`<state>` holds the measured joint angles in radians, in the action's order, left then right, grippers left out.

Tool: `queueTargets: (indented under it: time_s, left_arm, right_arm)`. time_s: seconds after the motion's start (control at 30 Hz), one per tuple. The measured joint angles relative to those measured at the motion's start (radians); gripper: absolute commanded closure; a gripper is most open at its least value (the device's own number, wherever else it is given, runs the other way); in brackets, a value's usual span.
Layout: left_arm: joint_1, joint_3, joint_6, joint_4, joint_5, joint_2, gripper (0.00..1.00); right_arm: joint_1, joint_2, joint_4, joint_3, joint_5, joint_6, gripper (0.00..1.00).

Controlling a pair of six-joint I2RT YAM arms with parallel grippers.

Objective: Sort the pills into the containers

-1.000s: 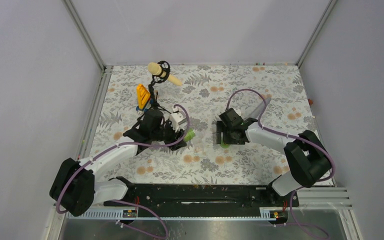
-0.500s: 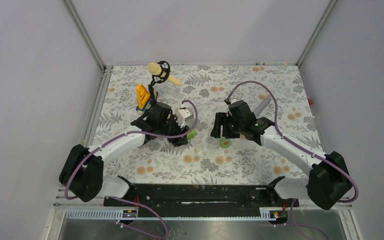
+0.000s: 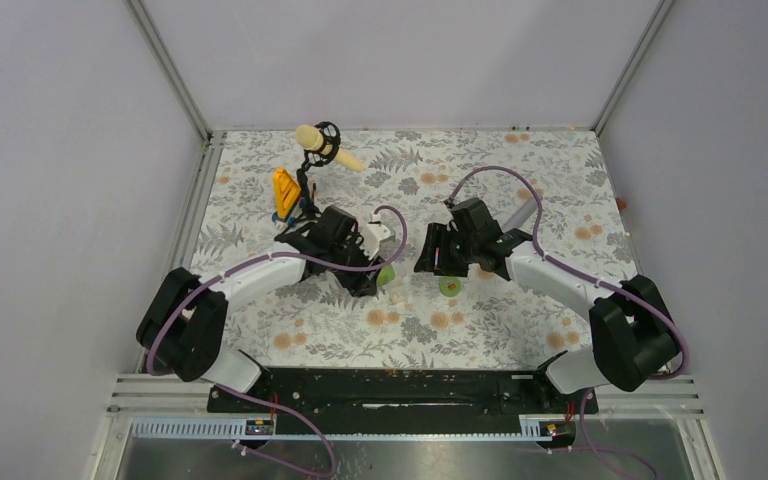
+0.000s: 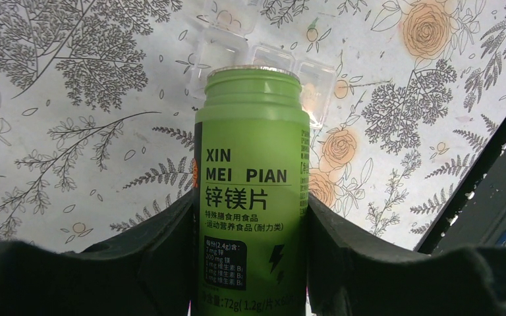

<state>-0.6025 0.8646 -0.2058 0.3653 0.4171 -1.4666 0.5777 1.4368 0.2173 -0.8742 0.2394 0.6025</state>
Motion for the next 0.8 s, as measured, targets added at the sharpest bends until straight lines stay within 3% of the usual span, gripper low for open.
queueTargets:
  time_s: [0.8]
  left_arm:
    - [-0.035,0.085,0.003,0.060,-0.085,-0.077,1.00]
  right_arm:
    - [-0.002,0.029,-0.020,0.000,0.010,0.043,0.44]
